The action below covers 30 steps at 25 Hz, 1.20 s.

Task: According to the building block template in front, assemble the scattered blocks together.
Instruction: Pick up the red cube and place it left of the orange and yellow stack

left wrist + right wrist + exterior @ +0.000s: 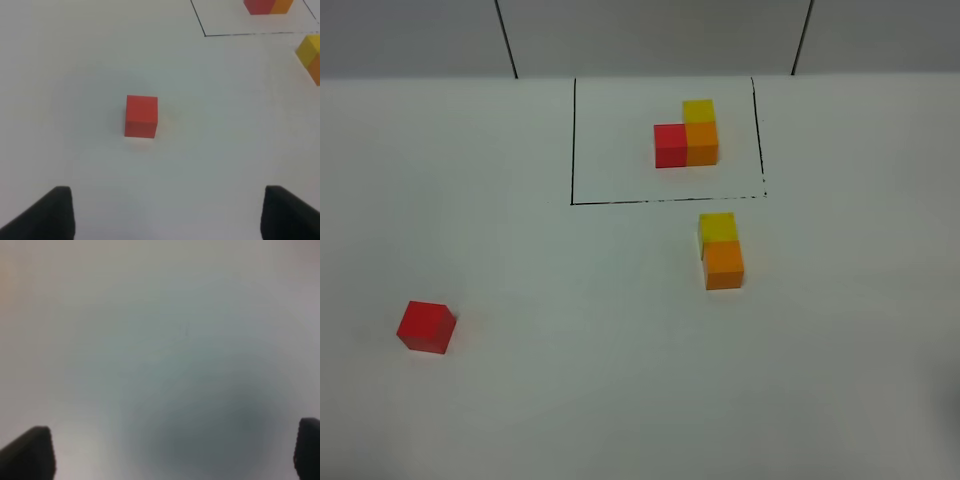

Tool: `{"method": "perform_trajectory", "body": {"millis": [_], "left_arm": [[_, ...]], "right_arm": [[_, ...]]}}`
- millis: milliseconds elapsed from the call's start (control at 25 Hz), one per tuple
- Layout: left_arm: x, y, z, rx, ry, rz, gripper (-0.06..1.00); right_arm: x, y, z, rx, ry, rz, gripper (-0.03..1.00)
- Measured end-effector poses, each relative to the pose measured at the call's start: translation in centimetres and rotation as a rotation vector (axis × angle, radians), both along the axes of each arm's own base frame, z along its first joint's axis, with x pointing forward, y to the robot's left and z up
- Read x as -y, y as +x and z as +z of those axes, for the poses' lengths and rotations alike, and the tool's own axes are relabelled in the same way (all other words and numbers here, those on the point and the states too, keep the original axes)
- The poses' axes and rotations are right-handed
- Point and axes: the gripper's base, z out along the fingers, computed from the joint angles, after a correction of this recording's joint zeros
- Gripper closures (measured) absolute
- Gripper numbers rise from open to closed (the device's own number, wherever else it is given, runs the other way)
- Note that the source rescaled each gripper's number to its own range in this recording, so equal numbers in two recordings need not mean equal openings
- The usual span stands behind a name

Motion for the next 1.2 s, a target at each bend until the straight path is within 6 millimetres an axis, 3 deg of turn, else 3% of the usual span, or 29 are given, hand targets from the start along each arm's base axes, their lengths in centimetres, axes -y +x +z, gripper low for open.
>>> {"method": "perform_trajectory", "body": {"millis": [280,440,760,1200], "left_arm": [[0.0,0.0,0.0,0.0,0.0,0.0,0.29],[0.0,0.0,0.0,0.0,-0.001,0.001,0.29],[0.0,0.0,0.0,0.0,-0.001,0.001,0.29],[0.0,0.0,0.0,0.0,-0.001,0.001,0.29]], "right_arm": [[0.6,-7.1,-1.0,0.131,0.07,-0.038,0.01],[0.7,-9.7,-2.4,0.243,0.112,-0.026,0.01],[0.8,-11.9,-3.7,0.422,0.115,0.008,0.01],[0.9,-11.9,-4.0,0.415,0.111,0.007,0.05]]}}
